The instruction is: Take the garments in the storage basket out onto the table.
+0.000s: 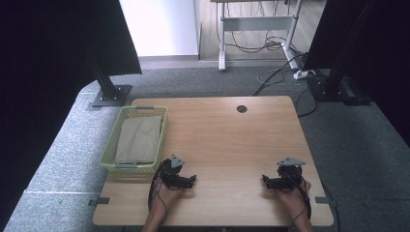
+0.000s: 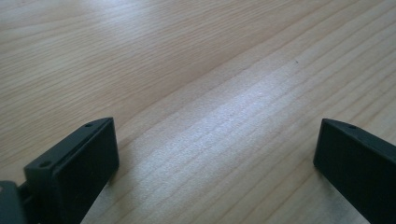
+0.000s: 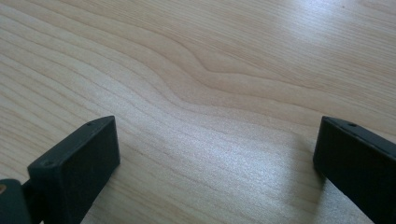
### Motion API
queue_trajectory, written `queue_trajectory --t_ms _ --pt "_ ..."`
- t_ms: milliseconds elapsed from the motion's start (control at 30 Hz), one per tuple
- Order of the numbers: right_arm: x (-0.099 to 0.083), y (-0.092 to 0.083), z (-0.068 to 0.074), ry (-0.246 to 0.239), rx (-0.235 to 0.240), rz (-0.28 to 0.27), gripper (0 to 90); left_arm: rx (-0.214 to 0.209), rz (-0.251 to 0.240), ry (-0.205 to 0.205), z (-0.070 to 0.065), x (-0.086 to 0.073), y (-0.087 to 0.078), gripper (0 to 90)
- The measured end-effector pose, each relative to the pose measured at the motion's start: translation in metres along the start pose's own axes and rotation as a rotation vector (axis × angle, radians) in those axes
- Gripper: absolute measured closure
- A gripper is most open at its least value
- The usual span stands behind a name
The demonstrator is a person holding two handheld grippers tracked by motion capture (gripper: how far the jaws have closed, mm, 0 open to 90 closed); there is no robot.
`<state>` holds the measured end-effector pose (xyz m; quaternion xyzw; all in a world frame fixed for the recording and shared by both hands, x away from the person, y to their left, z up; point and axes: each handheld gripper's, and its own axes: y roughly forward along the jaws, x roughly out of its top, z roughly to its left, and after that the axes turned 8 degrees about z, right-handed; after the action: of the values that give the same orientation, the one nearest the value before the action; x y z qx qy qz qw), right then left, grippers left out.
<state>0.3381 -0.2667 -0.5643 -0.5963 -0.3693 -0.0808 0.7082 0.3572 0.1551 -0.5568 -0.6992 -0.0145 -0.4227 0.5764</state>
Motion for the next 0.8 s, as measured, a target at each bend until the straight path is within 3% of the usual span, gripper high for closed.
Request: queue_trajectory --t_ms 533,800 --pt "0.001 0.0006 0.0037 -0.018 0.015 0.002 0.0 0.018 -0.005 -0.024 0.0025 -0.0002 -0.0005 1.2" --pt "0.001 0.0006 0.0038 -0.02 0.016 0.002 0.0 0.004 -0.012 -0.024 0.0017 0.0005 -0.0017 5.0"
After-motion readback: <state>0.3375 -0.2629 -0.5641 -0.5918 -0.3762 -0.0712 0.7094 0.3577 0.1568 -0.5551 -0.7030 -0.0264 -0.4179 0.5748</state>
